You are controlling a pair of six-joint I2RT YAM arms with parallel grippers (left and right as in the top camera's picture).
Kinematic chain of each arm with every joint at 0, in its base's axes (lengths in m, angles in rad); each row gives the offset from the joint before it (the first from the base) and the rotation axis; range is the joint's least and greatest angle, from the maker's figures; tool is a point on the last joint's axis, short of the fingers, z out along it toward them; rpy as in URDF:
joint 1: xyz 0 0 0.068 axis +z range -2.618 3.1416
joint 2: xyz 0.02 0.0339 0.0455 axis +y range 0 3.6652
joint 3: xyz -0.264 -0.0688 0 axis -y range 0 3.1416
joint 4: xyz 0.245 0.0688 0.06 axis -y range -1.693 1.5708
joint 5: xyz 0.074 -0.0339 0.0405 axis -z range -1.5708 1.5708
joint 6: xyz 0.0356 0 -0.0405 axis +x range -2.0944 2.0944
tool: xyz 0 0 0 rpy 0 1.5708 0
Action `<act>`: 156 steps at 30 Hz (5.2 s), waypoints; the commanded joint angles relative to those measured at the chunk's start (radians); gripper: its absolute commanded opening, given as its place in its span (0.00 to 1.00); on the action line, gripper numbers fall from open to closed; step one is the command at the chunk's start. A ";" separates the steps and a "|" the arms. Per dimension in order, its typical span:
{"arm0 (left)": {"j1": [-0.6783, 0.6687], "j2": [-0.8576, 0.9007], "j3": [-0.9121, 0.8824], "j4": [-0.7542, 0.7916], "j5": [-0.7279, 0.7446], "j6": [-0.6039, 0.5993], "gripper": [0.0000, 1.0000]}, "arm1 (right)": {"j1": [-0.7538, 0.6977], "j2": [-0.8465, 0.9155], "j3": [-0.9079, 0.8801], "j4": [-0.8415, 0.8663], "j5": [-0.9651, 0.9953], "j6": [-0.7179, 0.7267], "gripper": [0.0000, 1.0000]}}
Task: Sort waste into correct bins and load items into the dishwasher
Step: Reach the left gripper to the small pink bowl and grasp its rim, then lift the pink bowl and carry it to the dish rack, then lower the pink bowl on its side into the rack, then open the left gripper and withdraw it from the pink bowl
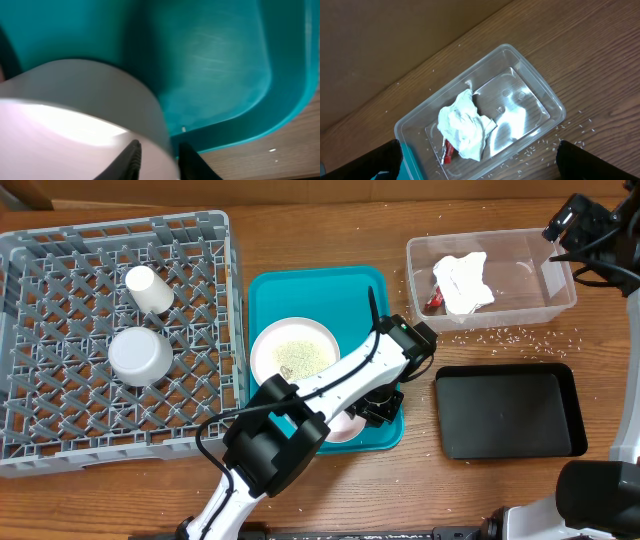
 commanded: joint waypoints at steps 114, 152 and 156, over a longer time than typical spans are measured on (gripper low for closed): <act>1.549 -0.589 -0.534 0.023 1.065 1.045 0.06 | -0.001 -0.013 0.018 0.006 0.006 0.004 1.00; 1.552 -0.580 -0.478 0.058 0.854 0.736 0.33 | -0.001 -0.013 0.018 0.006 0.006 0.004 1.00; 1.539 -0.603 -0.402 0.055 0.853 0.746 0.36 | -0.001 -0.013 0.018 0.006 0.006 0.004 1.00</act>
